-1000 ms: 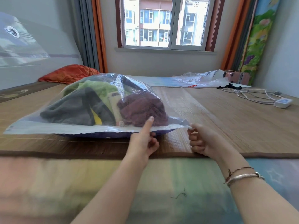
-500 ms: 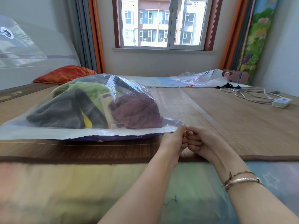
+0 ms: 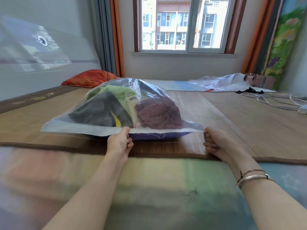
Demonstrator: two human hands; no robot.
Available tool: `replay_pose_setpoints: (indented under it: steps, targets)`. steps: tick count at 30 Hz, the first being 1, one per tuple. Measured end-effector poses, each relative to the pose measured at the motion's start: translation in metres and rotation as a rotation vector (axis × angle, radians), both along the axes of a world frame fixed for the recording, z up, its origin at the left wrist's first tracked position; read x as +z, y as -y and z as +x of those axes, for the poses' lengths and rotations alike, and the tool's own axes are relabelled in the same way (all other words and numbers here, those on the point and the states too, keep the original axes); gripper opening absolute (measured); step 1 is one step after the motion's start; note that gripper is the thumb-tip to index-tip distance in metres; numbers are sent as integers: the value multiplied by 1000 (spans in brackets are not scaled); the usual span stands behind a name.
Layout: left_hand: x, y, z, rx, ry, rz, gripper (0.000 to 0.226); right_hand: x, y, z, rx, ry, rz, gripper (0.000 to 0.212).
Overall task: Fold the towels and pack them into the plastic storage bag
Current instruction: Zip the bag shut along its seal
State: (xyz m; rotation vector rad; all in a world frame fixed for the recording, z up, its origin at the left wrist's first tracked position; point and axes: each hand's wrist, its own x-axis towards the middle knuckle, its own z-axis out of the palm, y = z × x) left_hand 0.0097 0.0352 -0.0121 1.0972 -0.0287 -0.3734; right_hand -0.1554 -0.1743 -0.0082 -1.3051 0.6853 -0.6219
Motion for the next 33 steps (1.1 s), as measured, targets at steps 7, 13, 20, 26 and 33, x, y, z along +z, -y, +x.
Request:
replay_pose_setpoints:
  steps: [7,13,20,26,33]
  targets:
    - [-1,-2,-6,-11,81,73,28,3,-9,6,-14,-80,-97,23]
    - [5,-32,11,106,36,92,27,-6,-2,16,-92,59,48,7]
    - [14,-87,38,110,6,146,32,7,-64,32,-19,214,368,39]
    - [11,-78,29,84,-6,111,34,3,-150,89,235,55,312,44]
    - [12,-114,68,265,-64,46,9,3,-147,110,131,207,313,32]
